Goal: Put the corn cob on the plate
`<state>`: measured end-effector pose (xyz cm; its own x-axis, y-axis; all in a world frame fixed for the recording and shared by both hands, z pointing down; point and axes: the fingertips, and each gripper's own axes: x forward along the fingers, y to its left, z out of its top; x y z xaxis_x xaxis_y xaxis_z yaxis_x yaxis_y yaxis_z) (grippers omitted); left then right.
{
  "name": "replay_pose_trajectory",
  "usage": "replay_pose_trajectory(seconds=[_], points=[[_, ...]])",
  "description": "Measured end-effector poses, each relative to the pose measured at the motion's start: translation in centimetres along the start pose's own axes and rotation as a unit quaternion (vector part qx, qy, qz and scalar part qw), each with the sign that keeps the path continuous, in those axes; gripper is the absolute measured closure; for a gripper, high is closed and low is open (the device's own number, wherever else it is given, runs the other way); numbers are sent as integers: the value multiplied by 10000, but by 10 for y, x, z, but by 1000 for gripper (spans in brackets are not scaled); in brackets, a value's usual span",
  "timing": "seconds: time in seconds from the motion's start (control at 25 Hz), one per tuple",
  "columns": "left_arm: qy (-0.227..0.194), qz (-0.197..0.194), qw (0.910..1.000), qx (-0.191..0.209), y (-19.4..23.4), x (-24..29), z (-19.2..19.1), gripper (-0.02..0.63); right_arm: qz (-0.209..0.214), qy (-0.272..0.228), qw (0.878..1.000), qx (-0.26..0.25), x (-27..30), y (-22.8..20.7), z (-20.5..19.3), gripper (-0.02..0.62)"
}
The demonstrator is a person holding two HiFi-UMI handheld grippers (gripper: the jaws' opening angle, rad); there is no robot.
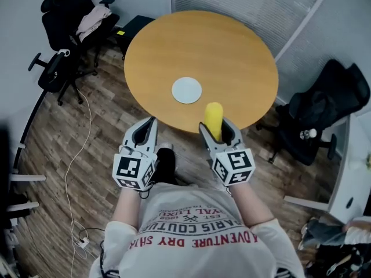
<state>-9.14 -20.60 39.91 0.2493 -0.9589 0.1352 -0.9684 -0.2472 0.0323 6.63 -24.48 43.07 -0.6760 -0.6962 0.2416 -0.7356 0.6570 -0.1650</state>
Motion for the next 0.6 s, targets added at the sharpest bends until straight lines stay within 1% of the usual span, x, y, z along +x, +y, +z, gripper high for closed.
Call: replay_pose_trajectory(seconds=[0.32,0.44,0.6], points=[[127,-750,9971,23,69,109,5,574,-643,184,9972,331,97,-35,4,331],[226,-1060,9941,42,89,146,4,574,-942,371,9938,459,129,-49,1,331],[367,-1513,9878,51,110,187,-6,574,-1320,679,9866,671,168,-65,-16,331]])
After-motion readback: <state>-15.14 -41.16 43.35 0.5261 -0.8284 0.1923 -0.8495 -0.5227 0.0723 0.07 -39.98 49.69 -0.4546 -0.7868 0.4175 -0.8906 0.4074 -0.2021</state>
